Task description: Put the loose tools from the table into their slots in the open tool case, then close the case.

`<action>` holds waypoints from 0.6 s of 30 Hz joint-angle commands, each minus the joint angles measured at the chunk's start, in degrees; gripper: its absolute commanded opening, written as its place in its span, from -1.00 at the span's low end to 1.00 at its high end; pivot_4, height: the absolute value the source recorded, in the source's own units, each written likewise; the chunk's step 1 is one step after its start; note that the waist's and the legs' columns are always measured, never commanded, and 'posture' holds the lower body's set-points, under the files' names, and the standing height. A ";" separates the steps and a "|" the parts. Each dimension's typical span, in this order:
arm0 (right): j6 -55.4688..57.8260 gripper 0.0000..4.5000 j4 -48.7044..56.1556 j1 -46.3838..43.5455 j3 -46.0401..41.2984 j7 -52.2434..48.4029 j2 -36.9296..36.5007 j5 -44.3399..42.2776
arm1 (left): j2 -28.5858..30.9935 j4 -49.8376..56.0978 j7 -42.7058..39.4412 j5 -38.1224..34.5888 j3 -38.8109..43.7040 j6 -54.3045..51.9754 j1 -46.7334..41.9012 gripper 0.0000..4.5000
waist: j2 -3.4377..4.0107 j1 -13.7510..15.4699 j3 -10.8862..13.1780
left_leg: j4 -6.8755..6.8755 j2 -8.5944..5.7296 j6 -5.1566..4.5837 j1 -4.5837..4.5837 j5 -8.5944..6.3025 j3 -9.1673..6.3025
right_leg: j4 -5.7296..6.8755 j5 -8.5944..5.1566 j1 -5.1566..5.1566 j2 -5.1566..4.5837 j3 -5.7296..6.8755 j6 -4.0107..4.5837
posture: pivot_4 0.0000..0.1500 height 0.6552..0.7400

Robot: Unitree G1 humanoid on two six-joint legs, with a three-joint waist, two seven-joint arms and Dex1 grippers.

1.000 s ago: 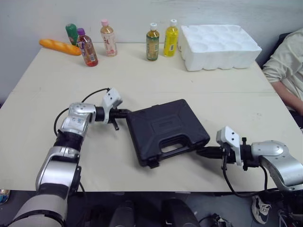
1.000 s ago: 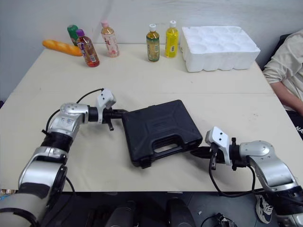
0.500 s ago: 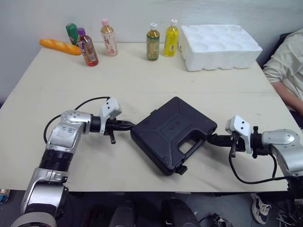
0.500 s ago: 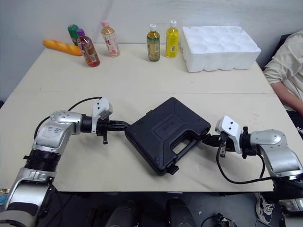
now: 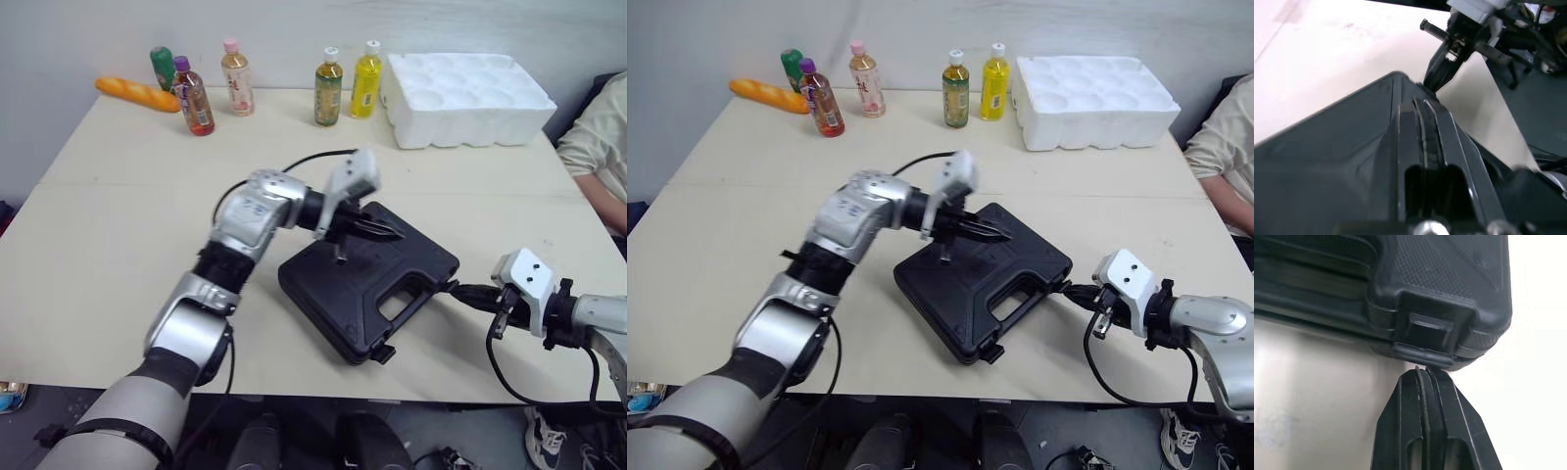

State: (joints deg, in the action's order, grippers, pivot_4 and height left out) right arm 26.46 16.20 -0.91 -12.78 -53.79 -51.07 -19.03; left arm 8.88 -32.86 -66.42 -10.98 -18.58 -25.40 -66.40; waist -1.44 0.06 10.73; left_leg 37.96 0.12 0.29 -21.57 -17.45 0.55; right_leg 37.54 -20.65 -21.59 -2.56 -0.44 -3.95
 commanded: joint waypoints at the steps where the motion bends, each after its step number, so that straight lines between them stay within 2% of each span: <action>1: 1.93 -1.00 4.07 1.21 -2.17 3.16 0.72 -0.49 | -4.13 -10.31 0.31 3.38 -0.76 8.62 -4.05 -0.97 | 0.00 -0.16 0.00 | -0.02 0.00 0.00 0.02 0.00 0.01 | 0.01 0.00 0.00 0.01 -0.02 0.00 | 1.00 1.00; 9: 5.50 -1.00 9.13 4.96 -4.10 7.16 2.92 -2.01 | -11.22 -25.94 2.31 10.61 -2.19 20.26 -7.85 -0.97 | 0.00 -0.08 0.00 | -0.03 -0.01 0.01 0.02 0.00 0.00 | 0.03 -0.01 -0.02 0.00 -0.04 -0.02 | 1.00 1.00; 13: 6.11 -1.00 9.70 5.02 -3.51 8.45 3.21 -2.08 | -11.25 -30.29 6.02 20.20 -9.19 28.51 -6.16 -0.97 | 0.00 0.11 0.00 | -0.02 -0.02 0.00 0.03 0.00 -0.03 | 0.01 -0.01 0.00 -0.02 -0.03 -0.02 | 1.00 1.00; 18: 7.02 -1.00 9.58 3.02 -2.64 9.20 3.37 -2.47 | -11.93 -31.81 6.99 24.47 -11.76 32.15 -4.08 -0.97 | -0.08 0.01 -0.08 | -0.03 -0.02 -0.16 0.18 -0.10 -0.03 | -0.02 -0.01 0.17 -0.03 -0.04 -0.02 | 1.00 1.00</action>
State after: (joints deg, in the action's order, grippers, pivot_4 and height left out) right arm 33.42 24.41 2.77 -14.28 -45.03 -47.70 -20.73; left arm -2.46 -60.25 -58.63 8.05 -25.78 7.83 -73.59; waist -1.52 0.07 10.65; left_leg 37.94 0.10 0.08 -21.36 -17.58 0.52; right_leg 37.53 -20.66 -21.40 -2.59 -0.48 -3.97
